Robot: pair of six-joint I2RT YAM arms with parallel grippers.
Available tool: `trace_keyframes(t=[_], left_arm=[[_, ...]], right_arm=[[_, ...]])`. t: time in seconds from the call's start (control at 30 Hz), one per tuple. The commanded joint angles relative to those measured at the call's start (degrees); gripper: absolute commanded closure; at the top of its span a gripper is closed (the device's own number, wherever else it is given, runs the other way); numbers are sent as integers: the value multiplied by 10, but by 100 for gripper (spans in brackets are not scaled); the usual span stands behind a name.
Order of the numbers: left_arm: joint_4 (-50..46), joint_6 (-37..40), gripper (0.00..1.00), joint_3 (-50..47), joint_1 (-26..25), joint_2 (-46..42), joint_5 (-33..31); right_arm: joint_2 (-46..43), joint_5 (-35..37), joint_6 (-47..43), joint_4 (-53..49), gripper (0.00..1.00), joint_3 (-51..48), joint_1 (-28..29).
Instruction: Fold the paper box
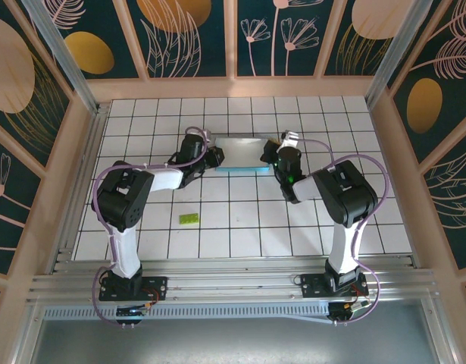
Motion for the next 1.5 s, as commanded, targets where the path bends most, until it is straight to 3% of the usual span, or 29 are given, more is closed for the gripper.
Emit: trace_keyframes(t=[0.0, 0.3, 0.53, 0.7, 0.93, 1.03, 1.13, 1.2, 1.4, 1.47], left_arm=[[2, -10, 87, -16, -5, -5, 18], [22, -6, 84, -58, -5, -26, 8], [51, -5, 65, -105, -5, -87, 14], [37, -3, 65, -134, -5, -125, 19], [10, -17, 66, -217, -5, -248, -11], [-36, -30, 66, -239, -4, -329, -70], [-97, -31, 61, -222, 5, -385, -122], [-121, -23, 61, -193, 19, -387, -122], [-144, -9, 62, -89, 55, -299, -83], [-146, -7, 62, -55, 61, -258, -68]], right_arm=[[15, -14, 25, -76, 94, -35, 18], [-2, 26, -30, -65, 91, -48, 29], [4, 89, -55, -107, 90, -16, 36], [2, 110, -56, -140, 90, 16, 46], [6, 135, -88, -155, 90, 44, 54], [3, 141, -99, -155, 89, 43, 54], [-2, 140, -107, -153, 83, 42, 54], [-7, 132, -108, -149, 76, 37, 54], [-30, 107, -102, -139, 62, 20, 54], [-43, 94, -100, -136, 53, 9, 54]])
